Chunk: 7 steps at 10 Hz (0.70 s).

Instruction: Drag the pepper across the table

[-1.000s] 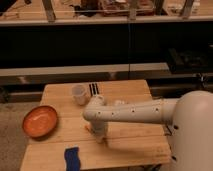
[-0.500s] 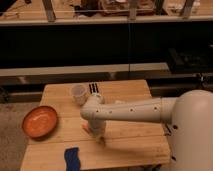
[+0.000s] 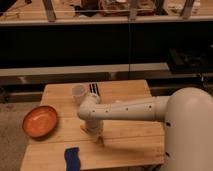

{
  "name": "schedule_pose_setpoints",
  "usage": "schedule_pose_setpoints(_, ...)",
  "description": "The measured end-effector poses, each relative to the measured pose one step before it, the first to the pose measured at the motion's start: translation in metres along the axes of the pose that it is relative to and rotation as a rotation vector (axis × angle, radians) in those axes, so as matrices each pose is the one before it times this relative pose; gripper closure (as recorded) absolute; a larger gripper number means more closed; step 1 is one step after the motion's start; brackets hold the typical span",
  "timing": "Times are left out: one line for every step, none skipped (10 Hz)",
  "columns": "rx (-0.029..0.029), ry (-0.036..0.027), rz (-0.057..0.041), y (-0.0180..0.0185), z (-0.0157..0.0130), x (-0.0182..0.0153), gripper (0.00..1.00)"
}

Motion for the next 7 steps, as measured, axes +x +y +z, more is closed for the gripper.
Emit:
schedule_pose_setpoints(0.00248,0.00321,0.00146,0.00005,0.00029,0.00032,1.0)
schedule_pose_setpoints(-0.00182,0.00166,-0.00199,-0.00013,0.00005,-0.00028,1.0)
schedule_pose_setpoints(-0.00212,0.00549,-0.00096,-0.00034,-0.00025,0.00122,1.0)
schedule_pose_setpoints(-0.00144,0.00011,0.00208,0.00016,0.00008,0.00002,1.0)
schedule_pose_setpoints(-0.00091,-0.00002,0.0014,-0.00018,-0.00001,0.00046,1.0)
schedule_pose_setpoints(-0.00129,-0.00123,0.00243,0.00014,0.00034,-0.00007,1.0)
schedule_pose_setpoints(-0.00367,-0.0013,0.00007,-0.0003,0.0005,-0.00016,1.0)
